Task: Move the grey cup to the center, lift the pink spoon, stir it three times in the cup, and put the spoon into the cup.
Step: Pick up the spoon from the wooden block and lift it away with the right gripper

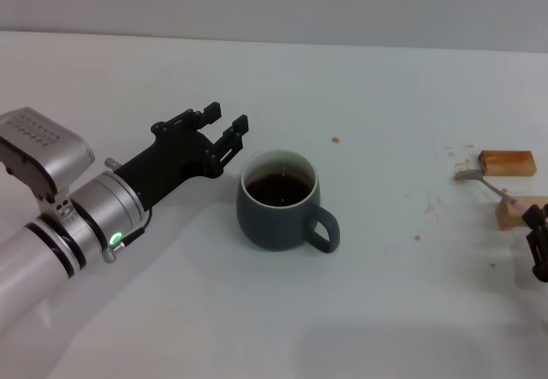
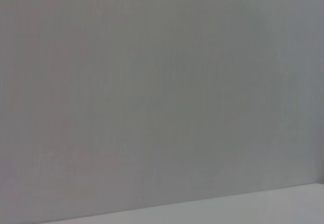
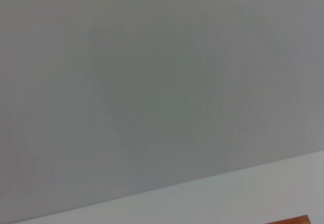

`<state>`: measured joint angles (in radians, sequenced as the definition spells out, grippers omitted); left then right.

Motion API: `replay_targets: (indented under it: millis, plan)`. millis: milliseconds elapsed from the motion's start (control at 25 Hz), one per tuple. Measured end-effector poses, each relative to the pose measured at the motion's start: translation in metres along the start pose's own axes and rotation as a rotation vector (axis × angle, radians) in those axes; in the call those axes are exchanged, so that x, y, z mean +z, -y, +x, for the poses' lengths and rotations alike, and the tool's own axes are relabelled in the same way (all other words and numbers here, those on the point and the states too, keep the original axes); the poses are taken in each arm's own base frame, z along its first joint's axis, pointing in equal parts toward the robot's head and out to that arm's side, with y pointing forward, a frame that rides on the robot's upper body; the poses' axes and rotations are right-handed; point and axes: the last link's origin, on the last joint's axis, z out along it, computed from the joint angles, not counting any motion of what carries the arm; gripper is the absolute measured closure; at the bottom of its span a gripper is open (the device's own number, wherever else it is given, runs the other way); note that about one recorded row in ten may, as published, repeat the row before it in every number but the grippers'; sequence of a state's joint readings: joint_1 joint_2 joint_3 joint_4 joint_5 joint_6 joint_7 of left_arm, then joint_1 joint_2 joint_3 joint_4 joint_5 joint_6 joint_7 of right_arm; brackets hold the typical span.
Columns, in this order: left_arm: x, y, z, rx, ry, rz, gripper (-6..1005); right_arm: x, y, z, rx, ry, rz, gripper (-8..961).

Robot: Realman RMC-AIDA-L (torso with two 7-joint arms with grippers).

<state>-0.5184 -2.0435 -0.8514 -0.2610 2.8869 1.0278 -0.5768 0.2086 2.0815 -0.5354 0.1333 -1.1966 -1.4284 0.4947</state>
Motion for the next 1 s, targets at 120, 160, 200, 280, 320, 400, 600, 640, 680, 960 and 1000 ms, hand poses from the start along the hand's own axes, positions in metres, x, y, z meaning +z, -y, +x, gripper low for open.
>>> replay_targets:
  millis: [120,160,200,280,320,400,600,640,680,960,1000]
  plan:
    - [0.0001,-0.0001,0.0001,0.000,-0.001,0.000,527,0.0000,-0.0004,-0.0007,0.000,0.005,-0.002,816]
    - [0.0001,-0.0001,0.0002,0.000,-0.001,-0.001,527,0.0001,-0.0004,-0.0016,0.000,0.011,-0.002,816]
    - [0.0001,0.0000,0.0002,0.001,-0.001,-0.001,527,0.0001,-0.0004,-0.0016,0.000,0.011,-0.002,817]
    - [0.0000,0.0004,0.0004,0.001,-0.001,0.000,527,0.0001,-0.0003,-0.0023,0.001,0.016,-0.001,818]
    - [-0.0001,0.0005,0.0005,0.002,-0.001,0.000,527,0.0002,-0.0003,-0.0026,0.001,0.018,-0.001,818]
    - [-0.0001,0.0005,0.0005,0.002,-0.001,0.000,527,0.0002,-0.0005,-0.0033,0.001,0.023,-0.003,817]
    - [-0.0003,0.0007,0.0003,0.002,0.000,0.001,527,0.0010,-0.0011,-0.0045,0.001,0.030,-0.007,818]
    - [-0.0003,0.0008,0.0003,0.003,0.000,0.001,527,0.0014,-0.0012,-0.0047,0.001,0.031,-0.008,818]
    - [-0.0003,0.0008,0.0003,0.003,0.000,0.001,527,0.0019,-0.0014,-0.0049,0.000,0.031,-0.009,818]
    - [-0.0004,0.0011,0.0004,0.003,0.000,0.002,527,0.0042,-0.0020,-0.0059,-0.002,0.033,-0.016,819]
    - [-0.0004,0.0011,0.0004,0.003,0.000,0.002,527,0.0043,-0.0020,-0.0060,-0.003,0.033,-0.017,820]
